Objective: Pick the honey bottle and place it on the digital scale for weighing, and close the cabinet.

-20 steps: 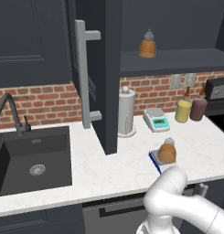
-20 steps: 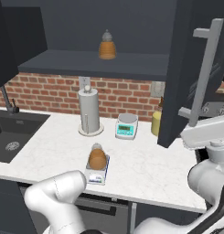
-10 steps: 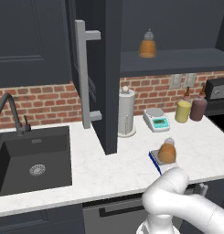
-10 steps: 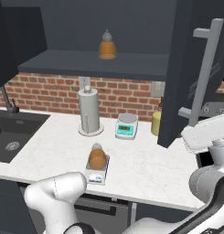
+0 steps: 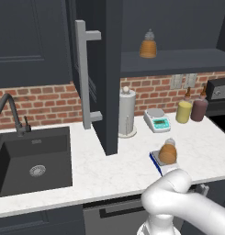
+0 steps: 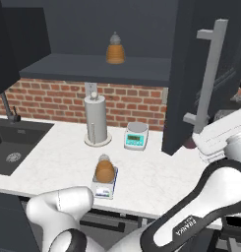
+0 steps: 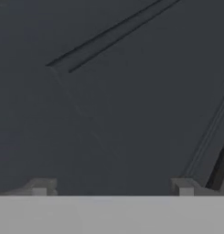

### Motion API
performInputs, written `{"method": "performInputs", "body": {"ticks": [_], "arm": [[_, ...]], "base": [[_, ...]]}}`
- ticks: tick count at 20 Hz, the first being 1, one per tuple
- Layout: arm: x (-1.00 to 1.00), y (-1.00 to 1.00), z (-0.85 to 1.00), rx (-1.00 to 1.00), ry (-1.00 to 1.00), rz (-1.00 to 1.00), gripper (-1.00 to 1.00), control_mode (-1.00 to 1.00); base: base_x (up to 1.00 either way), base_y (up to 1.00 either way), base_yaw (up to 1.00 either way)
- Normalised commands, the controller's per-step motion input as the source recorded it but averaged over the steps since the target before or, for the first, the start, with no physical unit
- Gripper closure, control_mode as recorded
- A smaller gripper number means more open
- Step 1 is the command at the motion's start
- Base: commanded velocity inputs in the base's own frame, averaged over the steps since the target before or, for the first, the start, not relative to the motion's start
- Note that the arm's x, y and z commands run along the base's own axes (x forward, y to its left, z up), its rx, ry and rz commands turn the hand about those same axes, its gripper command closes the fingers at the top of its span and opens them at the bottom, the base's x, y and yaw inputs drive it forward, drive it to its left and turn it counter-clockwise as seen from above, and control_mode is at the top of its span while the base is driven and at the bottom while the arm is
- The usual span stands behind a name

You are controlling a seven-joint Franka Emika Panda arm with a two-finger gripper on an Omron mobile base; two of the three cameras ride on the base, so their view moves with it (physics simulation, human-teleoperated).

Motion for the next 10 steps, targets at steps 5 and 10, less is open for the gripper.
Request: {"method": "performInputs", "body": {"ticks": [5, 10], "arm": [[0.00, 0.72, 0.91, -0.07, 0.24, -0.18, -1.00, -1.00], [0.00, 0.94, 0.61, -0.09, 0.17, -0.19, -1.00, -1.00]], "base": [[0.00, 0.00, 0.00], [0.00, 0.00, 0.00]]}}
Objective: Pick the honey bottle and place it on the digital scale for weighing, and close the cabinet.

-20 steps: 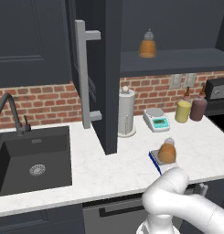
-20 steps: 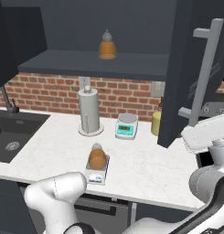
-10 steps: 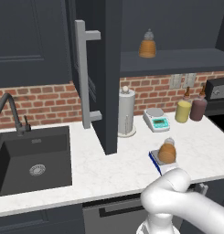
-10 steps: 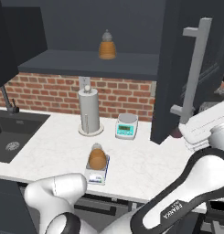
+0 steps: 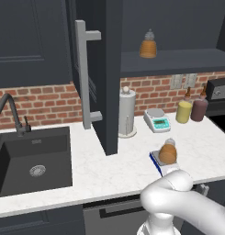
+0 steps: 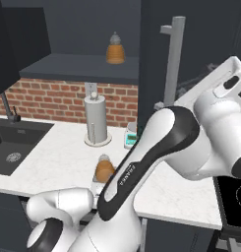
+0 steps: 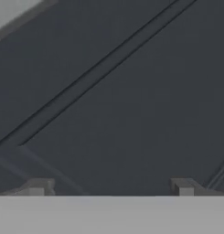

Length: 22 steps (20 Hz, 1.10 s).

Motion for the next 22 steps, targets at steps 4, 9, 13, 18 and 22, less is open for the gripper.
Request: {"method": "performInputs", "body": {"ticks": [4, 9, 13, 18, 22], "arm": [[0.12, 0.98, 0.18, -0.09, 0.16, -0.22, -1.00, -1.00], [0.63, 0.87, -0.02, -0.03, 0.09, -0.21, -1.00, -1.00], [0.63, 0.57, 0.02, 0.00, 0.00, -0.16, -1.00, -1.00], [0.52, 0.31, 0.16, 0.00, 0.05, -0.14, -1.00, -1.00], [0.48, 0.15, 0.12, 0.00, 0.06, -0.09, -1.00, -1.00]], "base": [[0.00, 0.00, 0.00], [0.00, 0.00, 0.00], [0.00, 0.00, 0.00], [0.00, 0.00, 0.00], [0.00, 0.00, 0.00]]}}
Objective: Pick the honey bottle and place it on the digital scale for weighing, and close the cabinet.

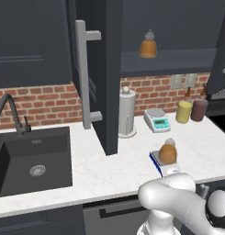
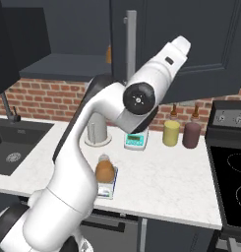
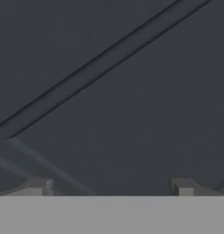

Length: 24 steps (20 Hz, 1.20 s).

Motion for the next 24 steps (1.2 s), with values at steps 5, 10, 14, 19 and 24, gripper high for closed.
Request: {"method": "performInputs", "body": {"ticks": [5, 10, 14, 19, 24], "arm": [[0.46, 0.00, 0.08, 0.01, 0.09, -0.02, -1.00, -1.00], [0.39, 0.00, 0.02, 0.04, 0.07, 0.00, -1.00, -1.00], [0.48, 0.00, -0.07, 0.11, 0.00, 0.00, -1.00, -1.00], [0.64, 0.00, -0.25, 0.19, -0.04, 0.00, -1.00, -1.00], [0.83, 0.09, -0.27, 0.18, -0.04, 0.00, -1.00, -1.00]], "base": [[0.00, 0.00, 0.00], [0.00, 0.00, 0.00], [0.00, 0.00, 0.00], [0.00, 0.00, 0.00], [0.00, 0.00, 0.00]]}}
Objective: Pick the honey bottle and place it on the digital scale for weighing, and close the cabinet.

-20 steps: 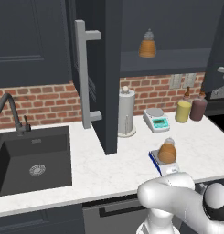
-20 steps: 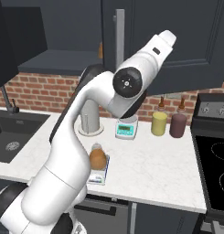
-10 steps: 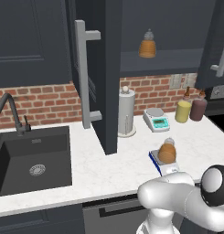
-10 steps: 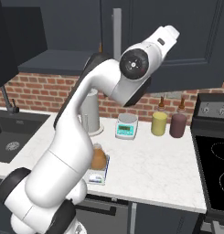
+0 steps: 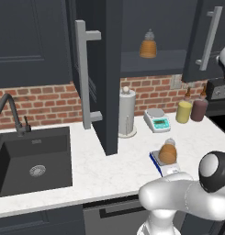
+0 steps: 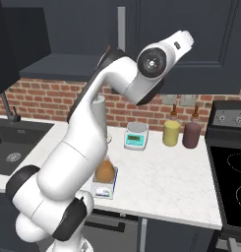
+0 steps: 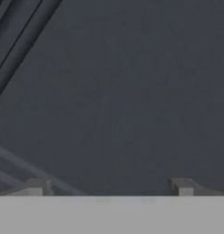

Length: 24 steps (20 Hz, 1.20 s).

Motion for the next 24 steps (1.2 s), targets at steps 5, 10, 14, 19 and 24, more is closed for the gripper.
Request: {"method": "performInputs", "body": {"ticks": [5, 10, 14, 19, 24], "arm": [[0.88, 0.21, -0.21, 0.09, -0.04, 0.03, -1.00, -1.00], [0.94, 0.22, -0.20, 0.00, -0.03, 0.01, -1.00, -1.00], [0.81, 0.19, -0.16, 0.00, -0.04, 0.01, -1.00, -1.00], [-0.03, 0.05, -0.01, 0.02, -0.11, 0.01, -1.00, -1.00], [-0.94, 0.00, 0.00, 0.01, -0.38, 0.00, -1.00, -1.00]], "base": [[0.00, 0.00, 0.00], [0.00, 0.00, 0.00], [0.00, 0.00, 0.00], [0.00, 0.00, 0.00], [0.00, 0.00, 0.00]]}}
